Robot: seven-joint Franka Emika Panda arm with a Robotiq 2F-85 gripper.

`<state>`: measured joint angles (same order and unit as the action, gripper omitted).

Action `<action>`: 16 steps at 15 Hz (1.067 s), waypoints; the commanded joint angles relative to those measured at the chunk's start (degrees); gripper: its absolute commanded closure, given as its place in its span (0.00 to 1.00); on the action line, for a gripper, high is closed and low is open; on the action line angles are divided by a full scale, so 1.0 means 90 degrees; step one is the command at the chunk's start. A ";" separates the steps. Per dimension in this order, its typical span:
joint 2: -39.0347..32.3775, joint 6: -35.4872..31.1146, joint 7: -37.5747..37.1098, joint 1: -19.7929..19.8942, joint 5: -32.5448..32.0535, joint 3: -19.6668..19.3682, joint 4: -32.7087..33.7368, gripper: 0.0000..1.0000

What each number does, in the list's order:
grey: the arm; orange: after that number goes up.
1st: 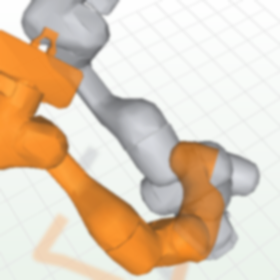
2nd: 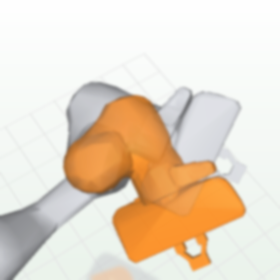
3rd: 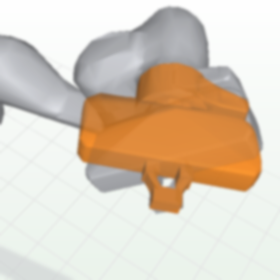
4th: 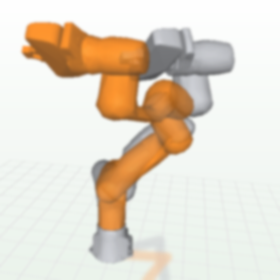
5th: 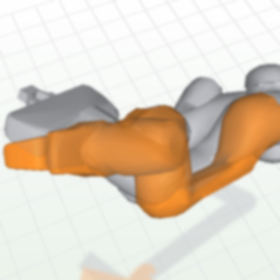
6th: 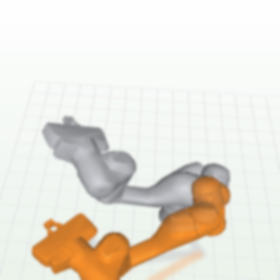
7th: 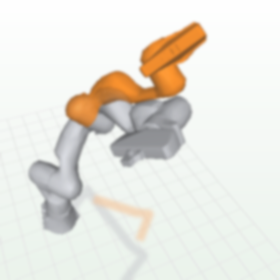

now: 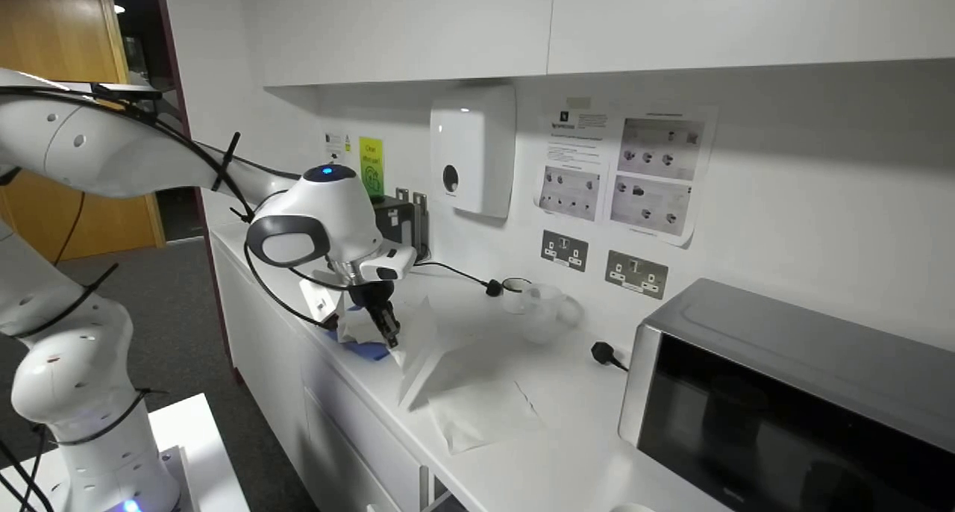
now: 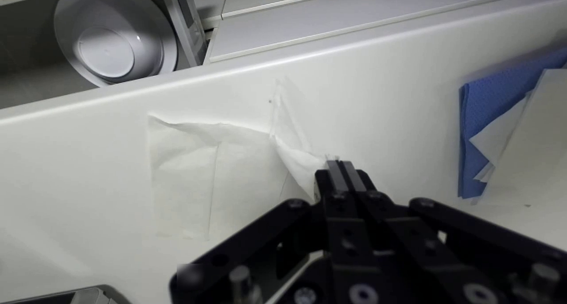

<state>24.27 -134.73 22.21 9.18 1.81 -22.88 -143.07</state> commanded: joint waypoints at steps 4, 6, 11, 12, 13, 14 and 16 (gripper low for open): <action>-0.0496 -0.0021 0.0075 0.0175 0.0422 -0.0307 0.0720 1.00; -0.0658 -0.0049 0.0122 0.0208 0.0591 -0.0434 0.0970 1.00; -0.1119 -0.0242 0.0310 0.0221 0.1065 -0.0679 0.1447 1.00; -0.1207 -0.0306 0.0351 0.0228 0.1151 -0.0705 0.1511 1.00; -0.1303 -0.0364 0.0407 0.0231 0.1255 -0.0727 0.1571 1.00; -0.1388 -0.0433 0.0485 0.0232 0.1356 -0.0744 0.1617 1.00; -0.1590 -0.0556 0.0632 0.0250 0.1551 -0.0771 0.1714 1.00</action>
<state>13.66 -138.17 24.21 10.66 12.12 -29.59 -130.46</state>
